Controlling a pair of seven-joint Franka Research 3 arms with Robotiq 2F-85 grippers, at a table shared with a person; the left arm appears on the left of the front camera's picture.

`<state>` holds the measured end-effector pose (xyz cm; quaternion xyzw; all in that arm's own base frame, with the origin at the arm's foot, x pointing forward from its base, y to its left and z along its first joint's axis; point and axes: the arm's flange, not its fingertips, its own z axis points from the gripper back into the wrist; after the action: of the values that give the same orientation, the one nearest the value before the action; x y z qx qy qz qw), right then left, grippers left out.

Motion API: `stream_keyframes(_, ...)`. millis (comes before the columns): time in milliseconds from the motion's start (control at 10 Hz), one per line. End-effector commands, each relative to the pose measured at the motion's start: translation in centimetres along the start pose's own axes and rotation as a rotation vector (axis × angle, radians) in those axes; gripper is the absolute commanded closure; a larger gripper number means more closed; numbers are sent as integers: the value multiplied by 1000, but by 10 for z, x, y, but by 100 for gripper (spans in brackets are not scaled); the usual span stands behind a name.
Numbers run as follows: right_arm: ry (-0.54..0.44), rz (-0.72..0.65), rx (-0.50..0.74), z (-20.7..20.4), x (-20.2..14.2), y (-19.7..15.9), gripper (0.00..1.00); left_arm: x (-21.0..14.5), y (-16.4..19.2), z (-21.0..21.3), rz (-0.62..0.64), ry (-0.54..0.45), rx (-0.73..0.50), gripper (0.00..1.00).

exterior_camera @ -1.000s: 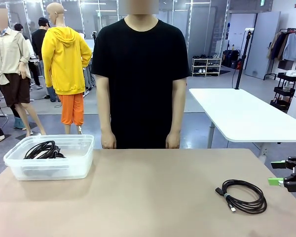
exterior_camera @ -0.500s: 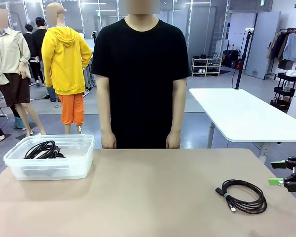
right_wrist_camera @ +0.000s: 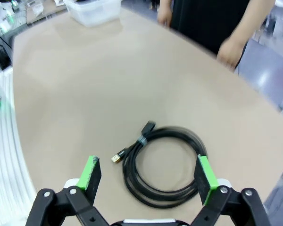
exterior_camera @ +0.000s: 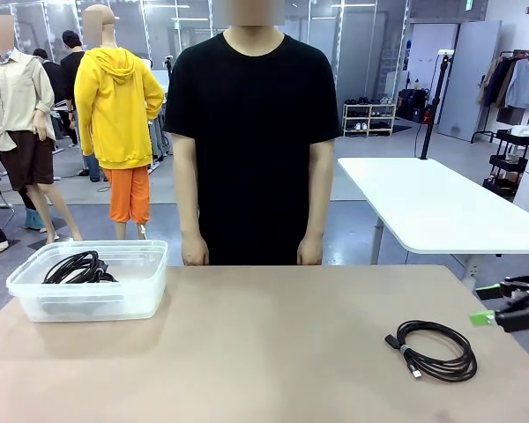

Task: Organize and store the cables.
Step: Place the USB Extension Cable into the Organizing box.

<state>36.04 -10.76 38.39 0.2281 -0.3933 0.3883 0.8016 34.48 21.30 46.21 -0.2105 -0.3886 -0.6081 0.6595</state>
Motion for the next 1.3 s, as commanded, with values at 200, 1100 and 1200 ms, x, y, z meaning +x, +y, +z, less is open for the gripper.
stream_keyframes(200,389,-191,65,-29,116,22,0,1,-4,-2,-21,-25,10,0)
stream_keyframes(1100,730,-395,-170,-158,83,22,0,1,-4,-2,-21,-25,10,0)
stream_keyframes(1200,759,-398,-167,-167,76,24,0,1,-4,-2,-21,-25,10,0)
